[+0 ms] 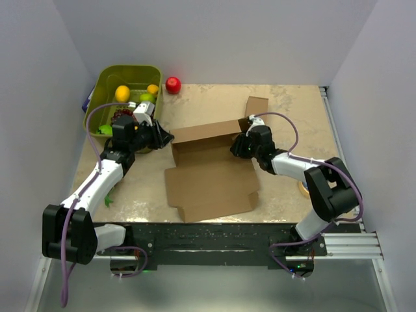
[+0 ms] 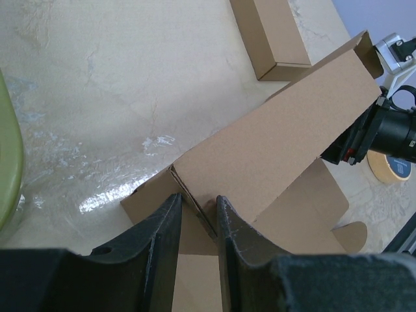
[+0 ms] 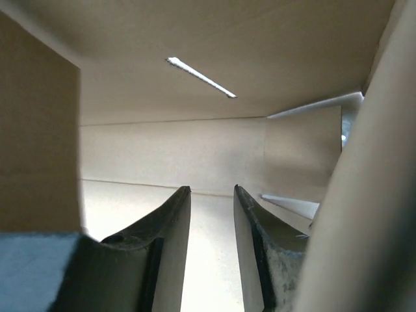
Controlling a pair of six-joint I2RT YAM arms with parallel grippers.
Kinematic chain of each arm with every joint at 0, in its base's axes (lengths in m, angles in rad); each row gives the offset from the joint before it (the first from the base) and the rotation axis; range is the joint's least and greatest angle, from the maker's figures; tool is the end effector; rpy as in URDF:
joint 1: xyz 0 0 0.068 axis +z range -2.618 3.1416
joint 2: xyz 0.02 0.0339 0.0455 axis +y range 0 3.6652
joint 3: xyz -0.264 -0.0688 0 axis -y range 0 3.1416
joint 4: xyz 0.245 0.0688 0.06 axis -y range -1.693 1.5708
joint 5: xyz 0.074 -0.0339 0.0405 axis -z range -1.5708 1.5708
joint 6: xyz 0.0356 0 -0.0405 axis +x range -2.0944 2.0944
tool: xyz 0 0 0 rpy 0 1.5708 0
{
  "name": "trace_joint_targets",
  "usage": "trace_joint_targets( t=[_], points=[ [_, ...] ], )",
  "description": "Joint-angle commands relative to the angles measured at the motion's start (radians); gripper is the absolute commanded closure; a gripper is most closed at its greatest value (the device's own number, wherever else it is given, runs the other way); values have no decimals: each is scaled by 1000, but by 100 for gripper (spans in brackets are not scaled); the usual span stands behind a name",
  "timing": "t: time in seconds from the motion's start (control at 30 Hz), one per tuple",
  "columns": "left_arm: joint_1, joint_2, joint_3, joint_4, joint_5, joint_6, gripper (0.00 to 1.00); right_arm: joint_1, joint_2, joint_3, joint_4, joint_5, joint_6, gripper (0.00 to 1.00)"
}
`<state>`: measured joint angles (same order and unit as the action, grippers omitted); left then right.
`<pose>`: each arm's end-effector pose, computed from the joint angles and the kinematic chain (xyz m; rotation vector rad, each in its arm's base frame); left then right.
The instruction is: Fold the paper box
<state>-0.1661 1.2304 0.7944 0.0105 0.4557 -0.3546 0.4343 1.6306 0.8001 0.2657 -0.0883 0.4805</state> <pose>0.2694 -0.0611 0.2695 0.1102 2.0337 -0.7856 0.3051 0.1450 0.1780 -0.0026 2.1996 0.6215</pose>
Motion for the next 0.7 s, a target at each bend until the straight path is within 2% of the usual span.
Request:
trace_joint_targets(
  t=[0.0,0.07,0.43,0.67],
  points=[
    [0,35,-20,-129,-49,57,69,21,-51,-4,-37,73,13,60],
    [0,34,-18,-129,-49,57,69,18,-64,2,-75,133,7,58],
    [0,30,-20,-130,-51,59,69,-61,-51,54,-109,171,-43,55],
    [0,34,-20,-130,-49,59,69,-117,1,62,-83,134,-46,52]
  ],
)
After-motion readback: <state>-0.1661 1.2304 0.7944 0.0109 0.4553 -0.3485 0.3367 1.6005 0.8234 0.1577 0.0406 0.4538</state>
